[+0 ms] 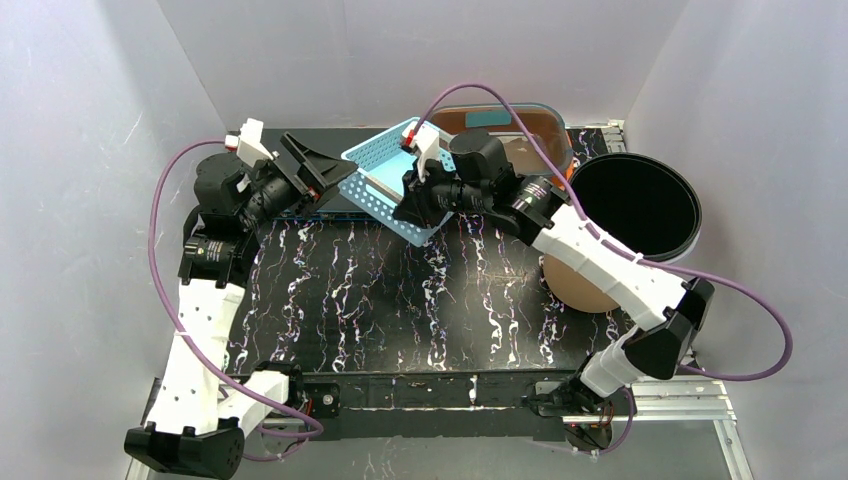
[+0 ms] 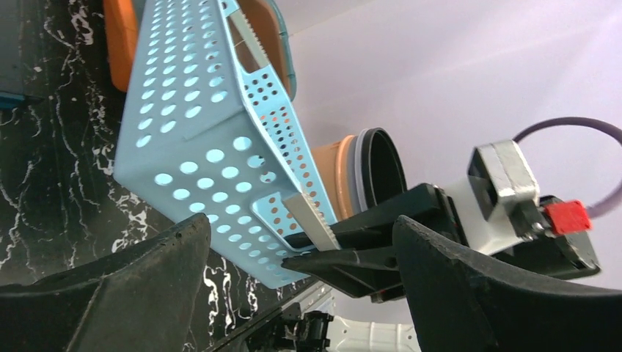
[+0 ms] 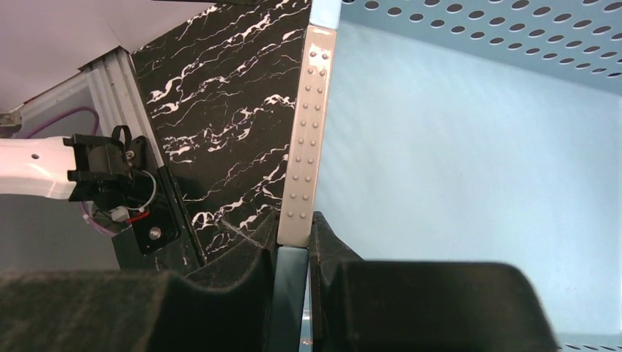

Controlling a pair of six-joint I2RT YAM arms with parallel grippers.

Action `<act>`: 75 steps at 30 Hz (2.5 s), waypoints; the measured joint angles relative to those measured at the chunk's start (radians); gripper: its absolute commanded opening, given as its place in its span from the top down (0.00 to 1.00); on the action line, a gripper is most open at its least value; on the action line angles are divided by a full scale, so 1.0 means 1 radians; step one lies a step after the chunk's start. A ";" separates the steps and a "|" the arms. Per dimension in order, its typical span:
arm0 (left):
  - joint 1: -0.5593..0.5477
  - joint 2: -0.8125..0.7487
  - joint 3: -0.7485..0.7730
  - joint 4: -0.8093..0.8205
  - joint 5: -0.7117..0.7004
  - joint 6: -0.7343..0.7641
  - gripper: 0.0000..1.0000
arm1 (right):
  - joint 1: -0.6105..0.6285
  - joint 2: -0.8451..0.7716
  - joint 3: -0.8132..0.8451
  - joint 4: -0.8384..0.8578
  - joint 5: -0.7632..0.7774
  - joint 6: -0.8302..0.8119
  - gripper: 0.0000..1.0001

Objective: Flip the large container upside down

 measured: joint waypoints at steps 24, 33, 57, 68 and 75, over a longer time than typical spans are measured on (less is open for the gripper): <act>-0.003 0.120 0.109 -0.386 -0.125 0.195 0.77 | 0.209 0.004 -0.008 -0.124 0.231 -0.169 0.99; -0.013 0.190 0.172 -0.504 -0.126 0.290 0.50 | 0.284 0.036 -0.008 -0.135 0.372 -0.230 0.99; -0.037 0.288 0.329 -0.716 -0.214 0.370 1.00 | 0.365 0.051 -0.056 -0.025 0.470 -0.231 0.62; -0.049 0.285 0.331 -0.737 -0.211 0.365 1.00 | 0.382 0.200 0.070 -0.008 0.505 -0.224 0.65; -0.048 0.273 0.333 -0.747 -0.208 0.342 1.00 | 0.373 0.247 0.089 -0.018 0.540 -0.177 0.84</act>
